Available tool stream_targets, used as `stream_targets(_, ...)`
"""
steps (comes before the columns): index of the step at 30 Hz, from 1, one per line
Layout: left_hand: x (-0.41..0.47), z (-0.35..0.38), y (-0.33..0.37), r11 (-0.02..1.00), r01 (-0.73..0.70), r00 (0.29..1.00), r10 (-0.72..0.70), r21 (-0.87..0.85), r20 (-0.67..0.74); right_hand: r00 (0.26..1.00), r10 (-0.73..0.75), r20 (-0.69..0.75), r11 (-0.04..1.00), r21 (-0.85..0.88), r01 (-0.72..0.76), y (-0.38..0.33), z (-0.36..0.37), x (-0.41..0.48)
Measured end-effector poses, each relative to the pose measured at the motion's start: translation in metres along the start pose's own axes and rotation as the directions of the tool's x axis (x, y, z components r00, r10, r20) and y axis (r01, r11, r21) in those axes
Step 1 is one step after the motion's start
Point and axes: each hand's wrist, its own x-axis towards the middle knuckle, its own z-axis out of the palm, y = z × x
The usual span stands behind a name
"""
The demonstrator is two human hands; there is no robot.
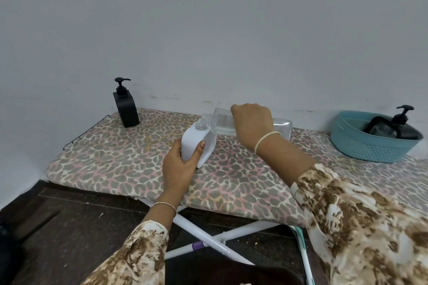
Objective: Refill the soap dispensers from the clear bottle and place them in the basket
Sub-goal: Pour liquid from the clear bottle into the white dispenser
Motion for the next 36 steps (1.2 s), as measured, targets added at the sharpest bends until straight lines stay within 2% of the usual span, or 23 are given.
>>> stream_targets(36,0.0005,-0.0011,0.0003,0.999,0.028,0.999,-0.027,-0.046,0.021,1.000,-0.012,0.015,1.000,-0.007,0.012,-0.0014,-0.0054,0.0017)
